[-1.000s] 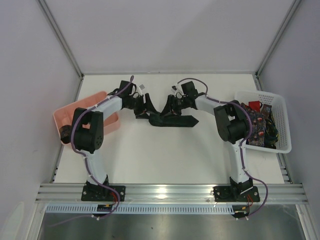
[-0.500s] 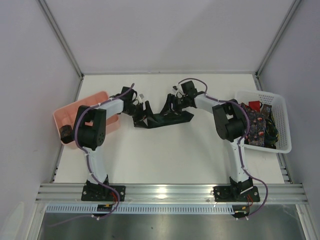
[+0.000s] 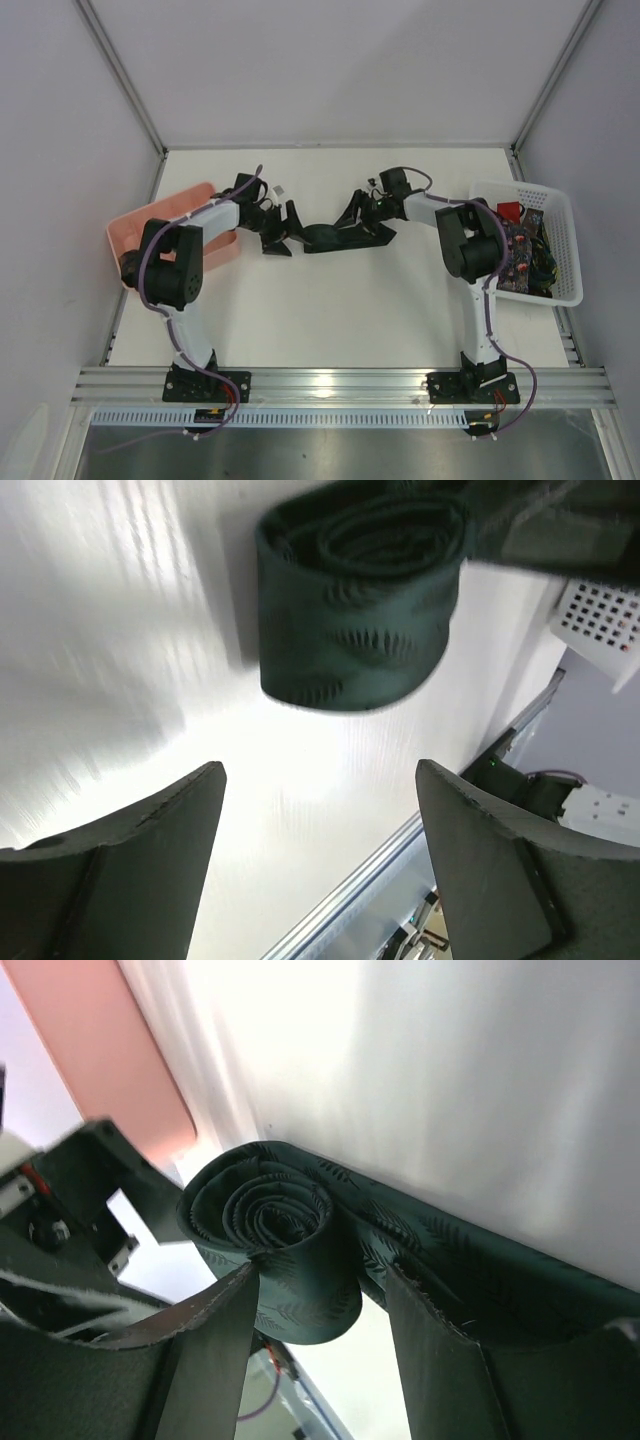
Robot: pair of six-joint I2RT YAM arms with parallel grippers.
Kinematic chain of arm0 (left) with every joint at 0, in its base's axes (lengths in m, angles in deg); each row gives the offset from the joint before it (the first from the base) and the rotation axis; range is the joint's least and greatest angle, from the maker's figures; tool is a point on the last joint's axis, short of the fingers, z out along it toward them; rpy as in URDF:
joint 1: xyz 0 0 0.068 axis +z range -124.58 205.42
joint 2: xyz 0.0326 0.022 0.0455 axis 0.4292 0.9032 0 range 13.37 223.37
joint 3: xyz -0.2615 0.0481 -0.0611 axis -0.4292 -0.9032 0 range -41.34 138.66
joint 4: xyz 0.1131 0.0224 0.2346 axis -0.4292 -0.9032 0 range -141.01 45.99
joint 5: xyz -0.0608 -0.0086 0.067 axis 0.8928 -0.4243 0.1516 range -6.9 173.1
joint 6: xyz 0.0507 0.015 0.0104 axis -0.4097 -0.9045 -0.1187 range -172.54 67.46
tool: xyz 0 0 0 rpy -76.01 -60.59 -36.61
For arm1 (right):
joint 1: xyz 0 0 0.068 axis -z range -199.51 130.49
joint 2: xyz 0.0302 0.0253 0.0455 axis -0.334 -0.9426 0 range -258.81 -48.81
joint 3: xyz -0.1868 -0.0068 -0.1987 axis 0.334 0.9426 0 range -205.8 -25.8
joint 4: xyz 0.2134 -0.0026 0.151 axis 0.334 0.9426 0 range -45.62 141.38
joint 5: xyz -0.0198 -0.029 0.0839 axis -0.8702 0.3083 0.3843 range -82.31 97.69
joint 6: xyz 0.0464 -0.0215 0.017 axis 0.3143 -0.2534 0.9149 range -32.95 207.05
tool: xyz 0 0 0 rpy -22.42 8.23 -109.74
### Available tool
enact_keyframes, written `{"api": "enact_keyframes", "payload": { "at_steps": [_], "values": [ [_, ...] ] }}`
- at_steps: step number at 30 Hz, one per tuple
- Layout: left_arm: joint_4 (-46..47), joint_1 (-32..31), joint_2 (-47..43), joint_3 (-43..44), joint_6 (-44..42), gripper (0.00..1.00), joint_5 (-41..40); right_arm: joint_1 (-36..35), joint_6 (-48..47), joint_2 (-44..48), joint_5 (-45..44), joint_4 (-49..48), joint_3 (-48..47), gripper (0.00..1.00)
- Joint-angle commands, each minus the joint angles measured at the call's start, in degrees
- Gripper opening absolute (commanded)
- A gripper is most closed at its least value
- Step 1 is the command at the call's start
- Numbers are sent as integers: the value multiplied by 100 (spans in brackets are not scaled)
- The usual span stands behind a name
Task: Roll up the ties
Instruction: Roll the tie
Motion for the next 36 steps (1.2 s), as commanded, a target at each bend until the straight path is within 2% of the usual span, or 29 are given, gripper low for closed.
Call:
{"api": "enact_keyframes", "payload": {
  "at_steps": [1, 6, 9, 10, 12, 15, 16, 18, 20, 25, 30, 36],
  "values": [
    [155, 43, -564, -205, -207, 83, 305, 74, 371, 390, 9, -290, 43, 60],
    [120, 43, -829, 23, -242, 79, 174, 144, 327, 592, 167, -211, 43, 60],
    [278, 69, -706, 347, -40, 70, 77, 188, 231, 750, -24, 131, 8, 59],
    [287, 86, -636, 462, 30, 63, 59, 240, 82, 768, -121, 550, -36, 57],
    [366, 95, -346, 822, 232, 54, 50, 285, -24, 786, -385, 1017, -54, 50],
    [454, 95, 153, 1393, 435, 44, -55, 320, -156, 856, -683, 1221, 104, 40],
    [463, 95, 278, 1551, 487, 38, -264, 320, -226, 882, -754, 1353, 122, 31],
    [533, 95, 706, 1965, 549, 34, -328, 311, -244, 944, -912, 1485, 201, 25],
    [813, 69, 963, 2159, 663, 31, -363, 294, -236, 1049, -1105, 1521, 280, 15],
    [1140, -159, 1692, 2405, 654, 24, -486, 206, -165, 1050, -1431, 1565, 430, 1],
    [473, -432, 2212, 2775, 576, 20, -548, 197, -130, 909, -2055, 1714, 447, 0],
    [340, -660, 2186, 2248, 637, 18, -514, 425, -271, 646, -2232, 1811, 245, 0]
  ]
}}
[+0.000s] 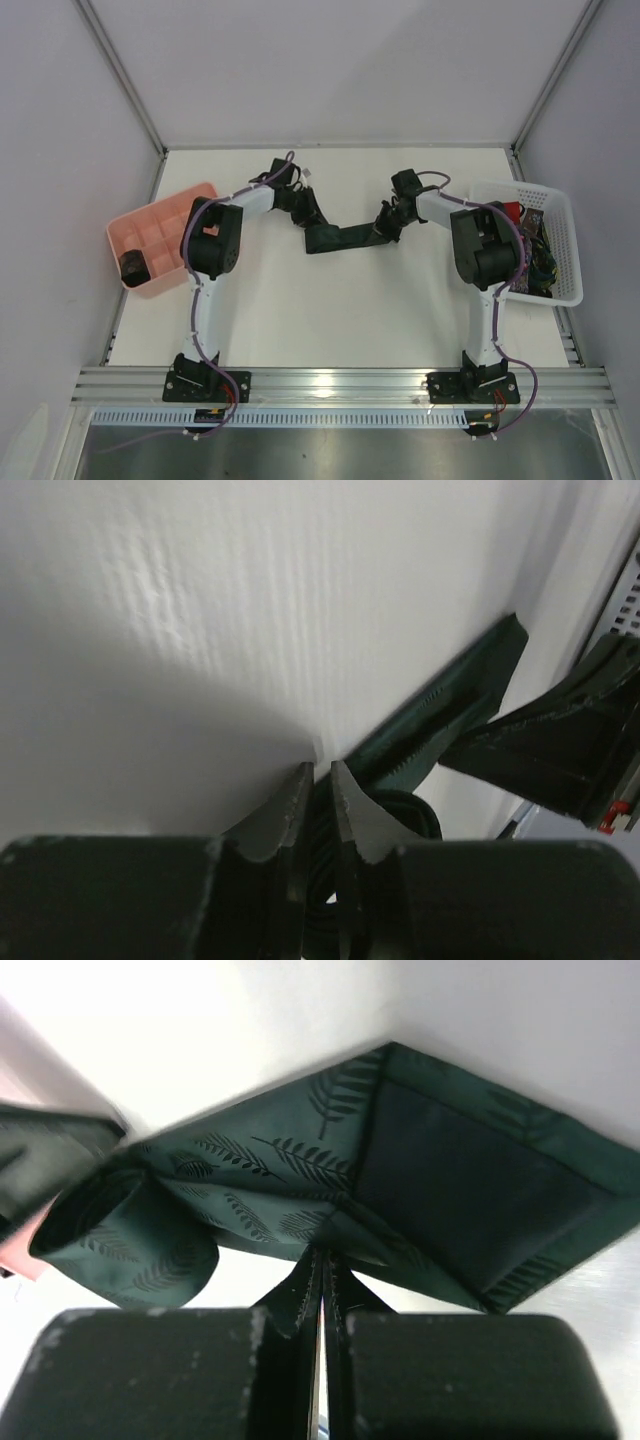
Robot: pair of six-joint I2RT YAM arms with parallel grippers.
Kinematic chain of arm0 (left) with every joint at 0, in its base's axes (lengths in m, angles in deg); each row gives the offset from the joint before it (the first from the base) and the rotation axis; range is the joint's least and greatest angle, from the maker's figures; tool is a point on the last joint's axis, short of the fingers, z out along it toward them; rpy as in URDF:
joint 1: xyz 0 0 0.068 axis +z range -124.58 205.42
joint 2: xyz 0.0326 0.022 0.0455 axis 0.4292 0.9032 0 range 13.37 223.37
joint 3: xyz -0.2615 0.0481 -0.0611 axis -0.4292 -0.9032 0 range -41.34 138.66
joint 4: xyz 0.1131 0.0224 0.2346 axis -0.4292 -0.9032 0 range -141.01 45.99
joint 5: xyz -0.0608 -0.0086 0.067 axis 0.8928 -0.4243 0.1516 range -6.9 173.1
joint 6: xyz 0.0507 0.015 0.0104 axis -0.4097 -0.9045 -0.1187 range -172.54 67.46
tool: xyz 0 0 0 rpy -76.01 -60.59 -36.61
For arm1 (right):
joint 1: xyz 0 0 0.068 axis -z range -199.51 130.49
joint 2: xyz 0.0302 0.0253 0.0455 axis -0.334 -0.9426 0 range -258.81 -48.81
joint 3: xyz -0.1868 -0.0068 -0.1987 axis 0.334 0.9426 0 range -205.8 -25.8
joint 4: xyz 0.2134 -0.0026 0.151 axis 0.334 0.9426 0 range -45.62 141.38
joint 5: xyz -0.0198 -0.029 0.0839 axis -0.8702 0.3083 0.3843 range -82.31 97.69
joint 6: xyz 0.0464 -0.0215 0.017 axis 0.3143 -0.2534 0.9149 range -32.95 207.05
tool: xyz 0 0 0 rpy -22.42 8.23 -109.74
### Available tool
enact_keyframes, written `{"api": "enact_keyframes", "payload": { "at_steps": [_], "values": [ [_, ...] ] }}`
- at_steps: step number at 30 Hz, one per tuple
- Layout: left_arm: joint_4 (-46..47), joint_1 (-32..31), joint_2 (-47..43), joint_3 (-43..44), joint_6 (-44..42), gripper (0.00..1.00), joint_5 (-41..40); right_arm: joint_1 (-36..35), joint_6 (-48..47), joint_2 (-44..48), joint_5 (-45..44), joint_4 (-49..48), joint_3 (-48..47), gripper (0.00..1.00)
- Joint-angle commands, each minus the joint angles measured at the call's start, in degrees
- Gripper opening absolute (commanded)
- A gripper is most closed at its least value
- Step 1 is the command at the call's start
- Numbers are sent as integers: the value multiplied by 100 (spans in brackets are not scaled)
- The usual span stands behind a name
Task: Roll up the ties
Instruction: Roll the tie
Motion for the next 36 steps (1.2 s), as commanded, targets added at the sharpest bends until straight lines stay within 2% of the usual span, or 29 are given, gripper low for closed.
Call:
{"api": "enact_keyframes", "payload": {
  "at_steps": [1, 8, 12, 15, 19, 23, 28, 32, 36],
  "values": [
    [-316, -164, -124, -251, 1, 18, -93, 213, -231, -131, -312, 196, -242, 0],
    [-263, -174, -642, -805, 54, 18, -338, 328, -758, -202, -33, 451, -541, 1],
    [-596, -25, -1099, -752, -34, 28, -997, 205, -1049, 43, 250, 574, -594, 4],
    [-938, 72, -1416, -621, -244, 32, -1428, 56, -1286, 97, 338, 837, -866, 6],
    [-1361, 81, -1802, -673, -333, 31, -1736, -59, -1409, -210, 488, 1241, -1665, 7],
    [-1354, 81, -2521, -1583, -157, 28, -1614, -112, -1462, -578, 566, 1478, -2226, 6],
    [-1029, 20, -2954, -2587, 194, 26, -990, -191, -1419, -992, 689, 1637, -2677, 6],
    [-695, -120, -2876, -2730, 458, 25, -664, -270, -1427, -1168, 558, 1909, -2967, 5],
    [-536, -349, -2691, -2563, 598, 24, -585, -322, -1383, -1177, 522, 1910, -2845, 5]
  ]
}}
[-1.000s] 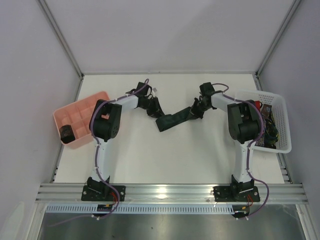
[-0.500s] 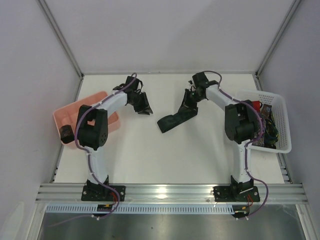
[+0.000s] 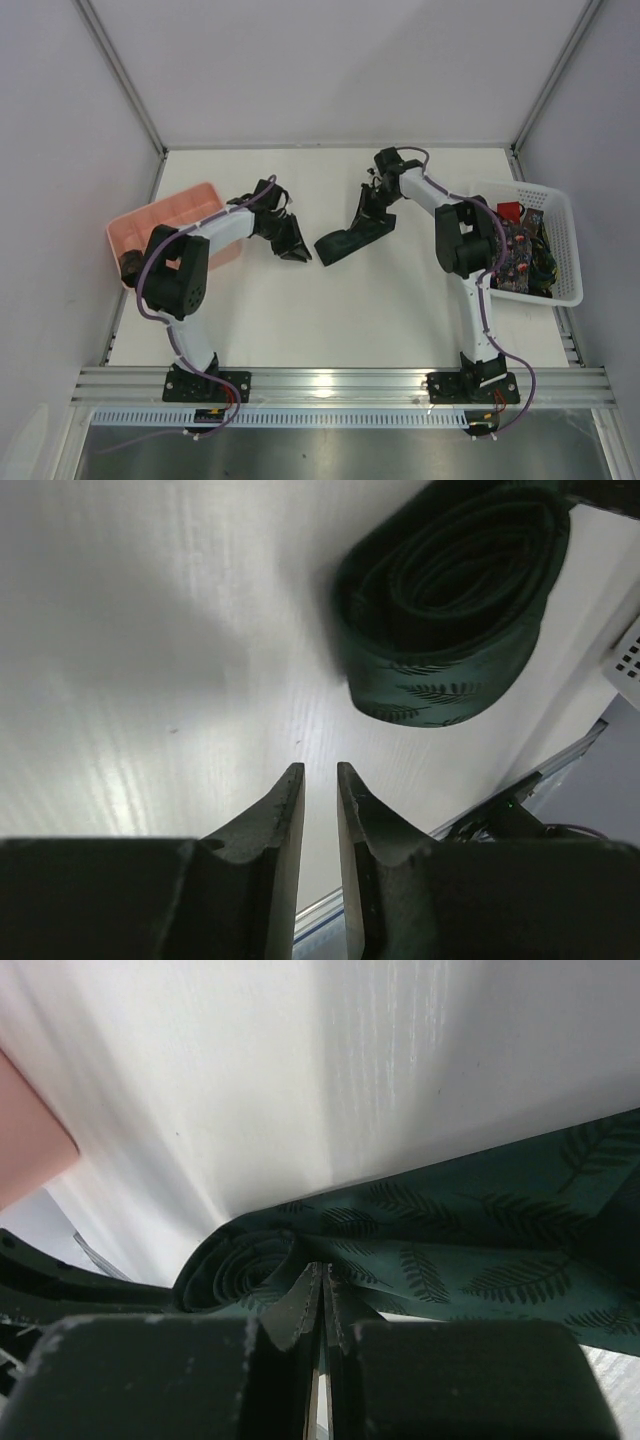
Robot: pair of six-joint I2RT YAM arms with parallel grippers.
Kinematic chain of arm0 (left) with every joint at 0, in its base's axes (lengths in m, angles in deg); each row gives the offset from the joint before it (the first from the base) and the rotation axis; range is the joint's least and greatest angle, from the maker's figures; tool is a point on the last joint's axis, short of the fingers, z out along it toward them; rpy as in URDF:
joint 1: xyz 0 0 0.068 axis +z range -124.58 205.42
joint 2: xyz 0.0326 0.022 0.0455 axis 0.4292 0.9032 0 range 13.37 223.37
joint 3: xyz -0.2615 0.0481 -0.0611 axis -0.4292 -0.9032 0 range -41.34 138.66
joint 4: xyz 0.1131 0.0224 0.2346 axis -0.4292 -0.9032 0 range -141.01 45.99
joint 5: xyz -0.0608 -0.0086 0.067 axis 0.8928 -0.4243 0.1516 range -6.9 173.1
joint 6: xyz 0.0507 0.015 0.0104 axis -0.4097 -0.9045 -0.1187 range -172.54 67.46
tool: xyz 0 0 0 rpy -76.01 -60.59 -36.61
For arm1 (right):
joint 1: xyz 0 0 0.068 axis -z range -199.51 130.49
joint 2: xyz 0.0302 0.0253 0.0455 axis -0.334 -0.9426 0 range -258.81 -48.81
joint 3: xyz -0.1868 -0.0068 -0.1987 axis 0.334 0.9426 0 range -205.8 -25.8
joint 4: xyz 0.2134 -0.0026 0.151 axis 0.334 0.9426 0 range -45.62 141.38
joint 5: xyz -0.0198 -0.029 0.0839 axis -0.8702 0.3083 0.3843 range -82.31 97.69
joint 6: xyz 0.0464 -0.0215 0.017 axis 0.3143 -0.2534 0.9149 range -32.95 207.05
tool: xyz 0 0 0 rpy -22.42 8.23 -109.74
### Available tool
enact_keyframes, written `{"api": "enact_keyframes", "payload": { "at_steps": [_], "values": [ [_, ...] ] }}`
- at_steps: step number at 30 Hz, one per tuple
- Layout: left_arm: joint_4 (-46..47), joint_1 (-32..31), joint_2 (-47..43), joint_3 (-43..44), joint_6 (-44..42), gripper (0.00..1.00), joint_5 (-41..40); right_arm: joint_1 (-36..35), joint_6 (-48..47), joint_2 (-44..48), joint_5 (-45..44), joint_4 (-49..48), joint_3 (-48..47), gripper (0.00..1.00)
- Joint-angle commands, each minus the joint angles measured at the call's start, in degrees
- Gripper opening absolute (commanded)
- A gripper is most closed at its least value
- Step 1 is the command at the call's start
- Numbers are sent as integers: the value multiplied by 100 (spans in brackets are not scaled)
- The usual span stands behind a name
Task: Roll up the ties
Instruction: Roll the tie
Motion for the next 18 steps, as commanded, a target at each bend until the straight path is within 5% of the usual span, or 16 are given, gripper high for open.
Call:
{"api": "enact_keyframes", "payload": {
  "at_steps": [1, 18],
  "values": [
    [419, -183, 122, 233, 297, 25, 309, -117, -26, 18, 20, 149, -171, 5],
    [103, -209, 62, -83, 60, 22, -253, -724, 440, -175, 363, -115, -92, 4]
  ]
}}
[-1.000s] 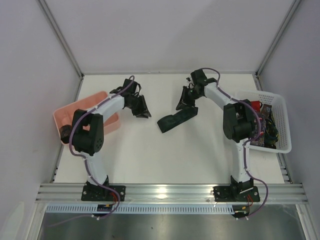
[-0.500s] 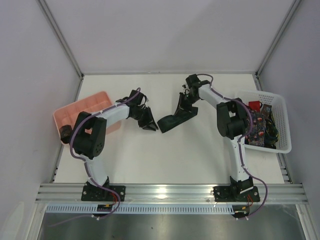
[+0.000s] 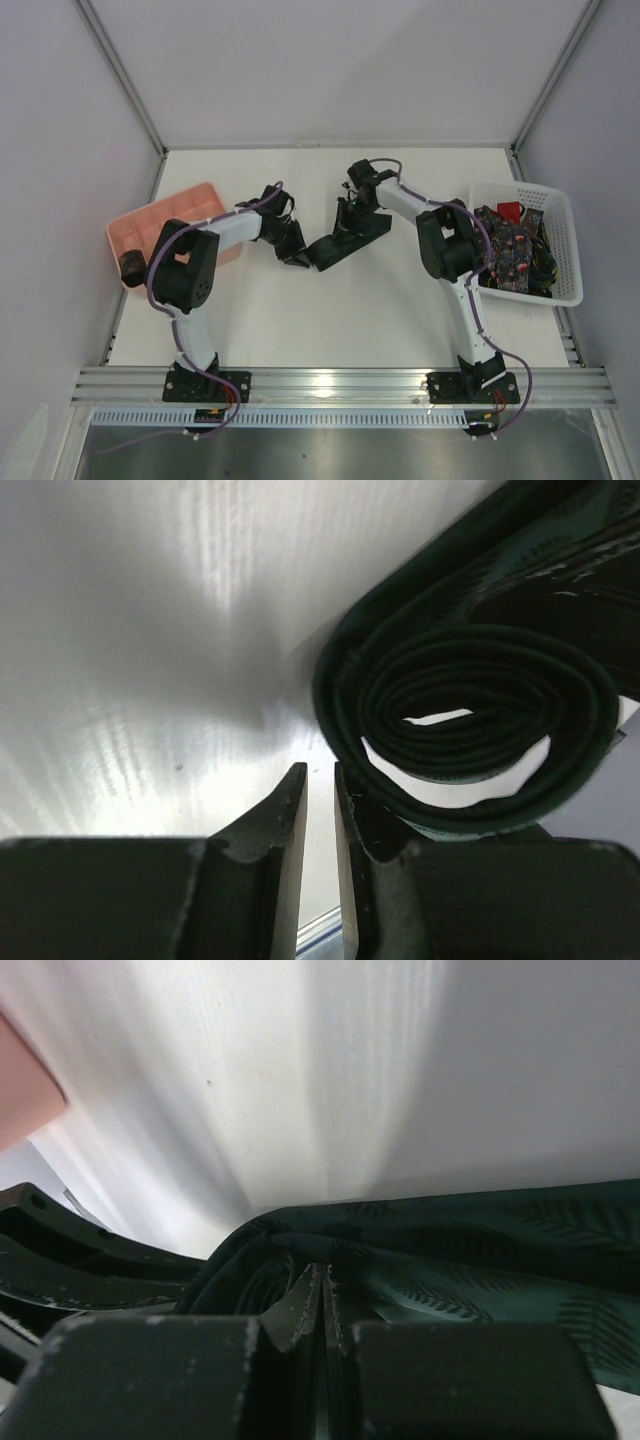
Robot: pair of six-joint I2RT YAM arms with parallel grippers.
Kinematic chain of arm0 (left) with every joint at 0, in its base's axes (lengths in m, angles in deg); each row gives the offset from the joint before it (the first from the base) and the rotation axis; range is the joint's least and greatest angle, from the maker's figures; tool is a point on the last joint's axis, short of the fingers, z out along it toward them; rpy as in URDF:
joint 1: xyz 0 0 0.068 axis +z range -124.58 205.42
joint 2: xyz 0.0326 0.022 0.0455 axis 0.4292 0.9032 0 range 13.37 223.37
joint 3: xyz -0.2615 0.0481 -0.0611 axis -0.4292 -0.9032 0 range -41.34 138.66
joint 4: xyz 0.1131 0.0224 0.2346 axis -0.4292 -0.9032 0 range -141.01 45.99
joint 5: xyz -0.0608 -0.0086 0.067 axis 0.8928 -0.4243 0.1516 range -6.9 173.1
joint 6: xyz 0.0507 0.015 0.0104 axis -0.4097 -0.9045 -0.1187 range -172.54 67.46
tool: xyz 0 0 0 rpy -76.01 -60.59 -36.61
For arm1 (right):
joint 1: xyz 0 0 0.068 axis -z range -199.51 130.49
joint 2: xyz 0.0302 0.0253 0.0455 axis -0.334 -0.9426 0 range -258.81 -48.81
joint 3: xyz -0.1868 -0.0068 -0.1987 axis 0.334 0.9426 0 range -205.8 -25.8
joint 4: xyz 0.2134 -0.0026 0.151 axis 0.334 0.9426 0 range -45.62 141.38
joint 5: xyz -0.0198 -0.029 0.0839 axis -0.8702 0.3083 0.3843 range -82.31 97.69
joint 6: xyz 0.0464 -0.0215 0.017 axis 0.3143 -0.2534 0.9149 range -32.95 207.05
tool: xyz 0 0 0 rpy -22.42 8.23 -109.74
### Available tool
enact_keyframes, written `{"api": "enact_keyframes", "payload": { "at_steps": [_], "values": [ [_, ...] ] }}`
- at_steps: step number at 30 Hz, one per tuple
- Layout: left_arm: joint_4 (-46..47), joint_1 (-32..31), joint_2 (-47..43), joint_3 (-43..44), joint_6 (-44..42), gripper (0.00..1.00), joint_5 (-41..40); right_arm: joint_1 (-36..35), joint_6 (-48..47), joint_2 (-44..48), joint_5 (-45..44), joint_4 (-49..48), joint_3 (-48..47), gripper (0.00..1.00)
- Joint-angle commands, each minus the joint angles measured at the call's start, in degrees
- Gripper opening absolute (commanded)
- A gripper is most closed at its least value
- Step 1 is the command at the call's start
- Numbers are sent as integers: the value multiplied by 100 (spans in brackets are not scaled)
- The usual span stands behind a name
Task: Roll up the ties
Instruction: Roll the tie
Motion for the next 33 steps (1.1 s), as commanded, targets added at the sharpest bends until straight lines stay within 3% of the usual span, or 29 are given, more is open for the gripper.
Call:
{"api": "enact_keyframes", "payload": {
  "at_steps": [1, 9, 12, 17, 19, 23, 25, 31, 33],
  "values": [
    [-222, 27, -441, -253, -158, 22, -260, 2, 123, 81, 144, -59, -83, 4],
    [-513, 27, -942, -352, -273, 27, -286, 336, -70, 160, 47, 12, 84, 5],
    [-513, 35, -1215, -159, -519, 36, -374, 433, -281, 353, -101, 29, 189, 10],
    [-92, 158, -1655, 70, -949, 57, -84, 600, -203, 757, -409, 143, 496, 31],
    [92, 124, -1629, 325, -1290, 72, -41, 644, 60, 994, -401, 65, 820, 36],
    [-47, 0, -1234, 922, -1942, 84, -41, 688, 474, 1460, -181, -435, 1435, 50],
    [110, -87, -1224, 932, -2266, 100, -40, 758, 658, 1679, -137, -568, 1639, 52],
    [278, -745, -1137, 1160, -3829, 100, -821, 1214, 651, 1848, -41, -533, 1859, 57],
    [392, -808, -1005, 1248, -4165, 100, -604, 1338, 624, 1786, 12, -577, 1920, 56]
  ]
}}
